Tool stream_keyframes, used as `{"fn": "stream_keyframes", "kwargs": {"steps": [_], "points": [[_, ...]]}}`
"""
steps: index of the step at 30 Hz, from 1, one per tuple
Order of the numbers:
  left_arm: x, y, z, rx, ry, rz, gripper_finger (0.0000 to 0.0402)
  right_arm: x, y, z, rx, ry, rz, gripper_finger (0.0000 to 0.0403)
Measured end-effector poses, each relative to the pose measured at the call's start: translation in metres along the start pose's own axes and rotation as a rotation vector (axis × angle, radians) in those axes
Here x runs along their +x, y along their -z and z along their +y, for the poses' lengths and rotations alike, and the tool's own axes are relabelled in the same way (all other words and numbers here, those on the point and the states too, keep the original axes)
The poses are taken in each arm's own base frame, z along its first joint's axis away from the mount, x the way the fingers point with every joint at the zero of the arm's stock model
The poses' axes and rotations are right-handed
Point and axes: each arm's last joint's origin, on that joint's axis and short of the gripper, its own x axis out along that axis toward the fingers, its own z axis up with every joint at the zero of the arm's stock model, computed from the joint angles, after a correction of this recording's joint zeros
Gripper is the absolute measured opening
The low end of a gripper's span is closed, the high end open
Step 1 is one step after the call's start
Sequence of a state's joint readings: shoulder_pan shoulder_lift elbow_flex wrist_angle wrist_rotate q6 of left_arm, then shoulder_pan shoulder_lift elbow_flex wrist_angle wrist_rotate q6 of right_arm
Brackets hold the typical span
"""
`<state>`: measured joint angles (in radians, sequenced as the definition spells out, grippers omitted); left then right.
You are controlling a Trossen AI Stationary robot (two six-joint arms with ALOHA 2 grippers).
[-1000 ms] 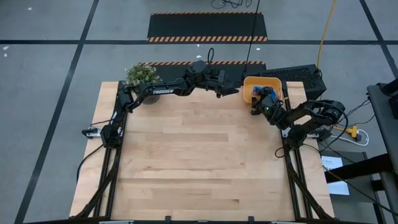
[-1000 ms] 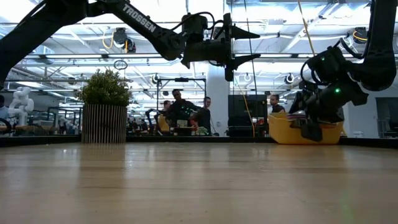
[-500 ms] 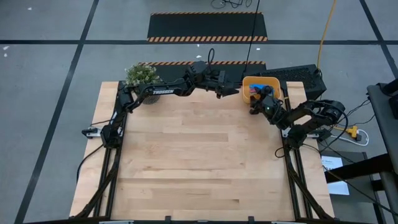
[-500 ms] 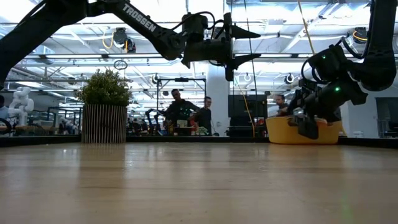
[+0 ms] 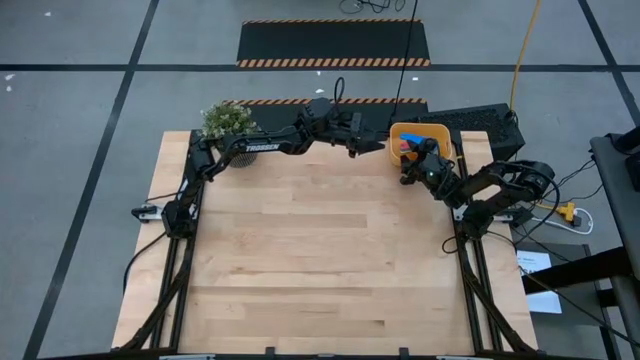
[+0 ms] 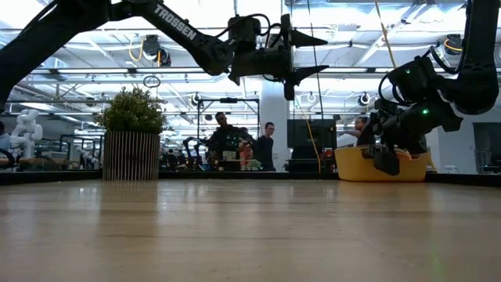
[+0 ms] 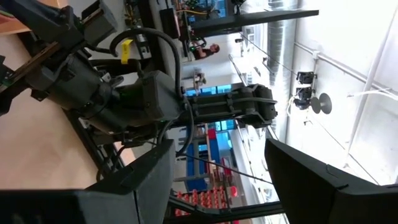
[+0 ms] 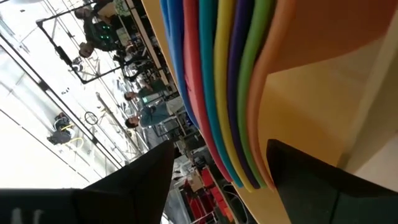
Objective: Nest measuring cups in basket
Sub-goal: Put the nested measuring cups into the yellow bin
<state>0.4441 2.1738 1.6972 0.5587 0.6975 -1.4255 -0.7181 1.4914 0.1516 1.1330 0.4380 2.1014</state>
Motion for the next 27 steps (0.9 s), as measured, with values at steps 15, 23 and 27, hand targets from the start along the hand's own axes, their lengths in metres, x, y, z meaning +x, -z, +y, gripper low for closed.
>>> {"fn": "stream_keyframes", "kwargs": {"steps": [15, 23, 27], "points": [[0.0002, 0.0, -0.0031, -0.008, 0.025, 0.005, 0.0248, -0.0001, 0.0026, -0.0006, 0.009, 0.039, 0.082, 0.0249], [0.0004, 0.0003, -0.0039, -0.025, 0.032, 0.01, 0.0248, -0.0002, 0.0044, 0.0008, 0.013, 0.04, 0.123, 0.0249], [0.0004, 0.0008, -0.0039, -0.038, 0.033, 0.027, 0.0248, -0.0032, 0.0013, -0.0023, -0.007, 0.057, 0.125, 0.0249]]}}
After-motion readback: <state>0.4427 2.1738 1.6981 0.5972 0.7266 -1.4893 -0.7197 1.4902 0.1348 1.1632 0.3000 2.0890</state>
